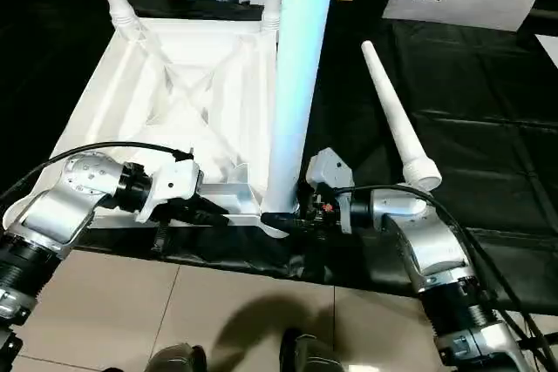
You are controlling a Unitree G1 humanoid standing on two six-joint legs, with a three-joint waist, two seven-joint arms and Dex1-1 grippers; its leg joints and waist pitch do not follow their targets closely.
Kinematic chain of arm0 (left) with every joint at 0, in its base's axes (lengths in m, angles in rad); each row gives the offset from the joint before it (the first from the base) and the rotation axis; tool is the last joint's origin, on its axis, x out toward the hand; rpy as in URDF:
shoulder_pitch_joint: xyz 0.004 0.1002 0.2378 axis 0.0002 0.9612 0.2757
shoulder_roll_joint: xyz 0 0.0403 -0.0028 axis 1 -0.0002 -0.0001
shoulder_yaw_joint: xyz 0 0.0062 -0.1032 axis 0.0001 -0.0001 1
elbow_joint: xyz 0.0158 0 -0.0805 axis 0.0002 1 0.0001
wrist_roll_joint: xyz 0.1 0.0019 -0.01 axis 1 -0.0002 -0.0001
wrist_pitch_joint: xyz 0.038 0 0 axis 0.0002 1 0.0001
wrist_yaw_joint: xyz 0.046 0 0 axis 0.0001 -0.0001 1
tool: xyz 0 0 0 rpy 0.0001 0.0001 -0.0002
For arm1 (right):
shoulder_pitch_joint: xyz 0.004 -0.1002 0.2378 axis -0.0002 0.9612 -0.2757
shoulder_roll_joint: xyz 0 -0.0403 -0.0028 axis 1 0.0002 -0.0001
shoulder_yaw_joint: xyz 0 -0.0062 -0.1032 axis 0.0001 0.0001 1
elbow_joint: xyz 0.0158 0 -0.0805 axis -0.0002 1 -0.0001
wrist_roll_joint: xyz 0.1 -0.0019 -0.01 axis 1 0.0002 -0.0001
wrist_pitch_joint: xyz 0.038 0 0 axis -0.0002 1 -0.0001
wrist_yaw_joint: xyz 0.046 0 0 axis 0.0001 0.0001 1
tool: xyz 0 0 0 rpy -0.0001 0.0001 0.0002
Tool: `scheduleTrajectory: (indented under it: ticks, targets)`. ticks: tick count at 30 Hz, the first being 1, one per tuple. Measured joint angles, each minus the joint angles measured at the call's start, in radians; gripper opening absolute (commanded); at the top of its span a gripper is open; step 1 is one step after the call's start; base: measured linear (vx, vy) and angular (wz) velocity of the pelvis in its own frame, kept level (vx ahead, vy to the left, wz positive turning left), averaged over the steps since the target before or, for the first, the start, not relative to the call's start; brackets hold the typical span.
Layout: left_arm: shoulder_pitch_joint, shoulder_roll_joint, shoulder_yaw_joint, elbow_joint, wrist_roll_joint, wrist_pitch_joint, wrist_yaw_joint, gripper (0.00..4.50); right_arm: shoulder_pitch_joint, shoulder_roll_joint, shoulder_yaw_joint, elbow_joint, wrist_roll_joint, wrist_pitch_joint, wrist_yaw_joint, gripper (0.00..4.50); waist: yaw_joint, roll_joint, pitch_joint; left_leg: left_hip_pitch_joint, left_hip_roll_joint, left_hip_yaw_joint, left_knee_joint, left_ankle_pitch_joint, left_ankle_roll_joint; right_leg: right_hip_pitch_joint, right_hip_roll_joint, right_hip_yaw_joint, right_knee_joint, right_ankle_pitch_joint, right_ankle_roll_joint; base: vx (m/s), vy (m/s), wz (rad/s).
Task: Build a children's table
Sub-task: Rotate leg to tighten
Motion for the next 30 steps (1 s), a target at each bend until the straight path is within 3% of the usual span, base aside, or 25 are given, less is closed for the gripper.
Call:
scheduleTrajectory:
  ticks: [4,7,9,11,14,17,20,23,30]
  targets:
    - [0.023,-0.024,0.024,-0.053,0.003,0.125,0.08,0.0,0.019,0.051,-0.027,-0.023,-0.015,0.044,-0.116,2.72,-0.008,0.001,-0.002,0.002,0.0,0.0,0.002,0.001,-0.002,0.002,0.0,0.0,0.0,0.0,0.0,0.0,0.0,0.0]
    - [0.036,-0.093,0.054,-0.094,0.039,0.244,0.224,0.0,0.021,0.182,-0.09,-0.018,-0.055,0.095,-0.354,2.72,-0.038,0.001,-0.003,0.002,0.0,0.0,0.004,0.004,-0.007,0.002,0.0,0.0,-0.001,0.0,0.0,0.0,0.0,0.0]
    - [0.041,-0.127,0.055,-0.115,0.048,0.284,0.279,0.0,0.02,0.207,-0.109,-0.018,-0.059,0.11,-0.429,2.72,-0.05,0.001,-0.003,0.002,0.0,0.0,0.004,0.002,-0.01,0.002,0.0,-0.001,-0.003,0.0,0.0,0.0,0.0,0.0]
    - [0.051,-0.22,0.072,-0.123,0.075,0.338,0.395,0.0,0.01,0.299,-0.165,0.008,-0.081,0.114,-0.578,2.72,-0.06,0.001,-0.003,0.001,0.0,0.0,0.004,0.003,-0.009,0.002,0.0,-0.002,-0.005,0.0,0.0,0.0,0.0,0.0]
    - [0.051,-0.318,0.08,-0.123,0.114,0.384,0.533,0.0,-0.03,0.386,-0.206,0.052,-0.11,0.113,-0.759,2.72,-0.066,0.002,-0.003,-0.001,0.001,-0.002,0.003,0.003,-0.008,0.005,0.001,-0.008,-0.015,0.001,0.001,0.0,0.0,0.0]
    - [0.047,-0.361,0.07,-0.122,0.14,0.403,0.605,0.0,-0.056,0.422,-0.219,0.082,-0.135,0.105,-0.847,2.72,-0.069,0.003,-0.004,-0.001,0.004,-0.002,0.004,0.004,-0.006,0.011,0.0,-0.016,-0.022,0.001,0.001,0.0,0.0,0.0]
    - [0.042,-0.363,0.059,-0.122,0.143,0.406,0.619,0.0,-0.057,0.424,-0.224,0.087,-0.142,0.091,-0.851,3.42,-0.068,0.003,-0.004,0.0,0.005,-0.004,0.003,0.004,-0.005,0.015,-0.003,-0.021,-0.025,0.001,0.001,0.0,0.0,0.0]
    - [0.034,-0.344,0.05,-0.123,0.152,0.394,0.609,0.0,-0.054,0.426,-0.224,0.082,-0.135,0.085,-0.836,3.5,-0.067,0.004,-0.004,0.0,0.005,-0.004,0.003,0.006,0.0,0.015,-0.003,-0.021,-0.023,0.007,0.001,0.0,0.0,0.0]
    - [0.035,-0.252,0.03,-0.124,0.137,0.318,0.51,0.0,0.009,0.351,-0.223,0.036,-0.046,0.057,-0.646,4.29,-0.057,0.006,-0.006,0.0,0.011,-0.004,-0.002,0.006,0.0,0.014,0.001,-0.03,-0.019,0.009,-0.003,0.0,0.0,0.0]
